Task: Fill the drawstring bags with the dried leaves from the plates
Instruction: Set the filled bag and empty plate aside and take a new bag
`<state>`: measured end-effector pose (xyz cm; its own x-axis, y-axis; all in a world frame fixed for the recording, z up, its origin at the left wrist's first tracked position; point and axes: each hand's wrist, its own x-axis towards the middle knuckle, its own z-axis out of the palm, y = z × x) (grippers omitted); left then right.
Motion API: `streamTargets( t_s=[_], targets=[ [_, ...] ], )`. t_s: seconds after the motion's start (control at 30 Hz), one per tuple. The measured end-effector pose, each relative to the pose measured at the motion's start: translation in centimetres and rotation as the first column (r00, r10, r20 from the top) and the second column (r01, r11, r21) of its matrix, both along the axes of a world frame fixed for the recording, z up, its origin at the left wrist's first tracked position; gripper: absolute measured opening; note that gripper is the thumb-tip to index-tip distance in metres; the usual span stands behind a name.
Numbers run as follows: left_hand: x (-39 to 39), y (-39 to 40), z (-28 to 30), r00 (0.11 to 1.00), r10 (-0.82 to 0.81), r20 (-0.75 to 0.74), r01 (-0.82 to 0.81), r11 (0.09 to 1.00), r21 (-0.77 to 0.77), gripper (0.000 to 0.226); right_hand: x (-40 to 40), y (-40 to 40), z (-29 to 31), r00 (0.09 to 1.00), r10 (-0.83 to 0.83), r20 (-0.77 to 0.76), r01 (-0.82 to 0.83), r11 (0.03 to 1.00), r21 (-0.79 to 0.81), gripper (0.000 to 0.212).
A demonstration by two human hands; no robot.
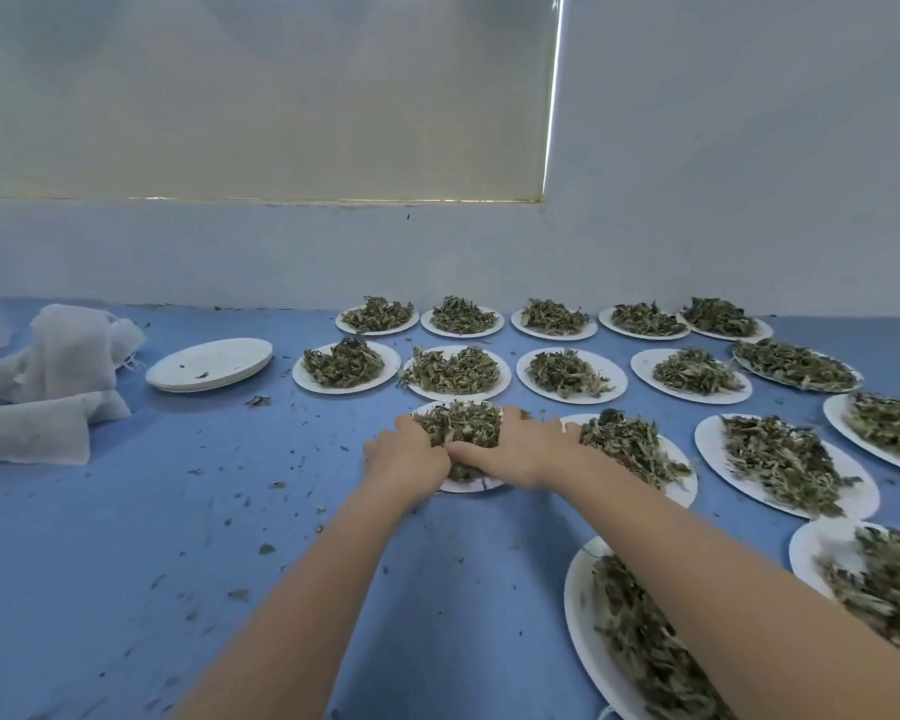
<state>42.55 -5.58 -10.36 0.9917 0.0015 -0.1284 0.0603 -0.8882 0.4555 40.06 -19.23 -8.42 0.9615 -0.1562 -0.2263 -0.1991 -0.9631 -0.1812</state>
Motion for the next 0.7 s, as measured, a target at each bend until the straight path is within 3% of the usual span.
streamTargets(
  t_s=[0.3, 0.7],
  targets=[
    [-2.2, 2.2, 1.2, 0.991, 0.127, 0.036, -0.112, 0.954, -0.277, 0.053, -1.3, 1.8, 0.5, 0.998, -0.006, 0.067, 0.003, 0.999, 0.050, 0.114],
    [-8.8, 12.5, 1.8, 0.955, 0.284, 0.091, -0.257, 0.939, -0.226, 0.054, -5.9, 11.6, 0.8, 0.980, 0.185, 0.068, -0.194, 0.963, 0.189, 0.107]
  ],
)
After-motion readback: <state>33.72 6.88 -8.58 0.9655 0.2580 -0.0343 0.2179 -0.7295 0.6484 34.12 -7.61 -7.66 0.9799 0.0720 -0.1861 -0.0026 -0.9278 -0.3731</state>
